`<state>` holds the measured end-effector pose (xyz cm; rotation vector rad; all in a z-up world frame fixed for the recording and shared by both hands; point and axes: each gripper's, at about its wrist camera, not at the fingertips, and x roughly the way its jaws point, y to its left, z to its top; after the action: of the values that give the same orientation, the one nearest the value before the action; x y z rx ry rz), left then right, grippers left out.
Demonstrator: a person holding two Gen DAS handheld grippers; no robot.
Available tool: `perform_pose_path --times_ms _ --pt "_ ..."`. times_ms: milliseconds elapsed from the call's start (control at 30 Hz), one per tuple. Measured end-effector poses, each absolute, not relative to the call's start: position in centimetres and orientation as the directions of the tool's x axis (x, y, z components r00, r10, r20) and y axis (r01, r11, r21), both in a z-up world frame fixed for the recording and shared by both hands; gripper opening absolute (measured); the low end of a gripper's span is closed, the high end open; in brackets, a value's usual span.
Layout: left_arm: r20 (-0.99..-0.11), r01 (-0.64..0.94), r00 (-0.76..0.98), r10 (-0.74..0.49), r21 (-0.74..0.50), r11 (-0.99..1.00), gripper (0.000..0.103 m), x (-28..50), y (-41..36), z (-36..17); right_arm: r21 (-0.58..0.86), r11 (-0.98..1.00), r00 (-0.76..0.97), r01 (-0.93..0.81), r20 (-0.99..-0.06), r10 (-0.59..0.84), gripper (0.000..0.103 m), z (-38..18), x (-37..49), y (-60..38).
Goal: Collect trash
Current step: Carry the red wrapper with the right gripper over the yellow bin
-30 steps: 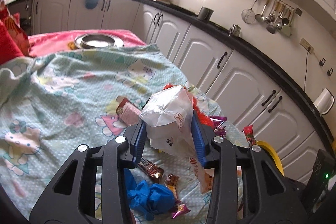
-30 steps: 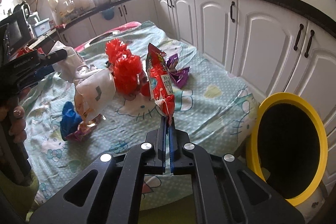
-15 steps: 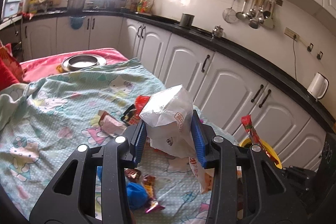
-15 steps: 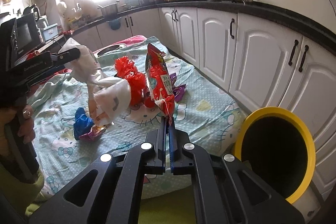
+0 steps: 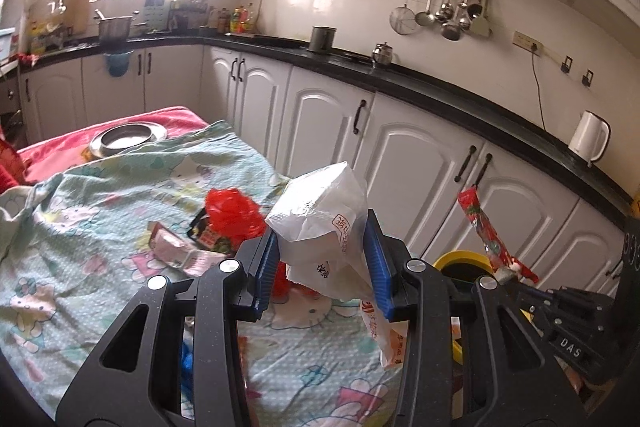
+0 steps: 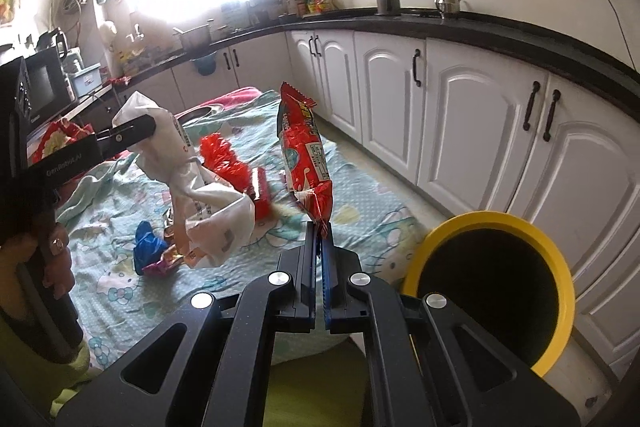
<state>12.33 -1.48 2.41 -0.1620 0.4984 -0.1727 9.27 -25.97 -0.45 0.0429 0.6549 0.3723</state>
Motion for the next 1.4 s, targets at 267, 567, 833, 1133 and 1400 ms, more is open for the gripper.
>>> perform_pose_path --times_ms 267,567,833,1133,1400 --pt "-0.457 0.182 0.858 -0.236 -0.161 0.97 0.032 12.6 -4.8 2.6 0.155 0.951 0.754 -0.266 -0.582 0.306 0.003 -0.2 9.1 -29.2" --pt "-0.456 0.235 0.849 -0.268 -0.13 0.963 0.032 12.9 -8.1 2.8 0.176 0.968 0.765 -0.18 -0.593 0.25 0.003 -1.0 9.0 -32.9" --pt "-0.465 0.267 0.837 -0.289 -0.115 0.957 0.032 13.6 -10.7 2.3 0.184 0.978 0.766 -0.096 -0.614 0.191 0.003 -2.2 9.2 -36.2" --pt "-0.48 0.322 0.814 -0.327 -0.096 0.942 0.032 14.9 -14.5 1.0 0.194 0.981 0.753 -0.015 -0.643 0.139 0.003 -4.0 9.3 -39.3" --pt "-0.501 0.364 0.795 -0.341 -0.054 0.93 0.033 15.7 -18.3 -0.6 0.155 0.986 0.735 0.055 -0.675 0.065 0.003 -6.4 10.1 -41.4"
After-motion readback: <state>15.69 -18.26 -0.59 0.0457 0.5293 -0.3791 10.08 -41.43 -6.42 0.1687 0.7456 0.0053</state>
